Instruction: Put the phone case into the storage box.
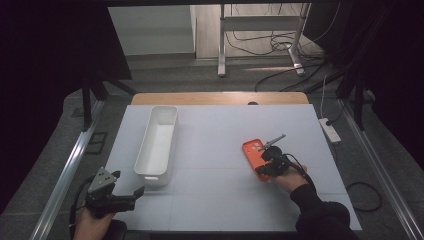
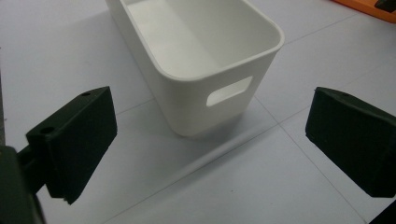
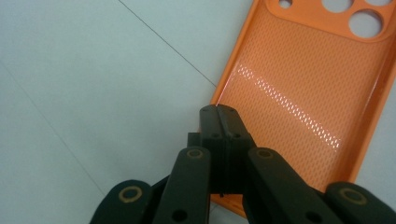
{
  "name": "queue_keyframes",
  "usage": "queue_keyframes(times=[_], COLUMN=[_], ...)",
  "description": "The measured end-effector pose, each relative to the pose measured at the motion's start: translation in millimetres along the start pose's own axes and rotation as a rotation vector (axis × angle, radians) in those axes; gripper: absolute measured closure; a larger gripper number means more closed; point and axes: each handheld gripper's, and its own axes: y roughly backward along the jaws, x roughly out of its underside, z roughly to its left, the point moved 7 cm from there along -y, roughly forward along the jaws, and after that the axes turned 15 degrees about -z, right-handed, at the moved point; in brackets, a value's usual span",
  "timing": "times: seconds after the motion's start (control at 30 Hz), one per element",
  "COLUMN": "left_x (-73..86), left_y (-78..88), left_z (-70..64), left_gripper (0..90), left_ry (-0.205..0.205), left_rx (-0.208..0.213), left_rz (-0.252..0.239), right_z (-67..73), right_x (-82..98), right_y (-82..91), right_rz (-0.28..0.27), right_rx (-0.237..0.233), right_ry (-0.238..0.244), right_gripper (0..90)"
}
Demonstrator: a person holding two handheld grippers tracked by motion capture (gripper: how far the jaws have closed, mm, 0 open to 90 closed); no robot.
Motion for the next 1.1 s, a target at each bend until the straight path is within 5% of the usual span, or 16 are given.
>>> queue_keyframes(times=[0.2, 0.33, 0.57, 0.67, 0.83, 1.1], left_x=[0.0, 0.0, 0.1, 0.1, 0.1, 0.0], left_y=[-0.2, -0.4, -0.5, -0.5, -0.6, -0.7], left_z=[-0.3, -0.4, -0.3, -0.4, -0.4, -0.6], left_gripper=[3.0, 3.0, 3.0, 3.0, 3.0, 3.0], left_ry=[-0.001, -0.003, -0.002, -0.003, -0.004, -0.006], left_rx=[0.000, -0.001, -0.001, -0.002, -0.001, -0.001], left_rz=[0.001, 0.001, 0.002, 0.002, 0.002, 0.003], right_z=[-2.9, -9.2, -12.6, -13.5, -18.0, -34.9], right_x=[-7.1, -17.3, -23.8, -25.2, -27.3, -25.9], right_y=[7.8, 14.7, 17.2, 15.1, 16.9, 28.2], right_rz=[-0.053, -0.111, -0.134, -0.137, -0.160, -0.184], right_rx=[0.017, 0.069, 0.098, 0.131, 0.133, 0.181], right_ry=[-0.004, -0.017, -0.012, -0.002, -0.038, -0.080], right_gripper=[81.4, 58.1, 30.9, 10.1, 1.7, 0.0])
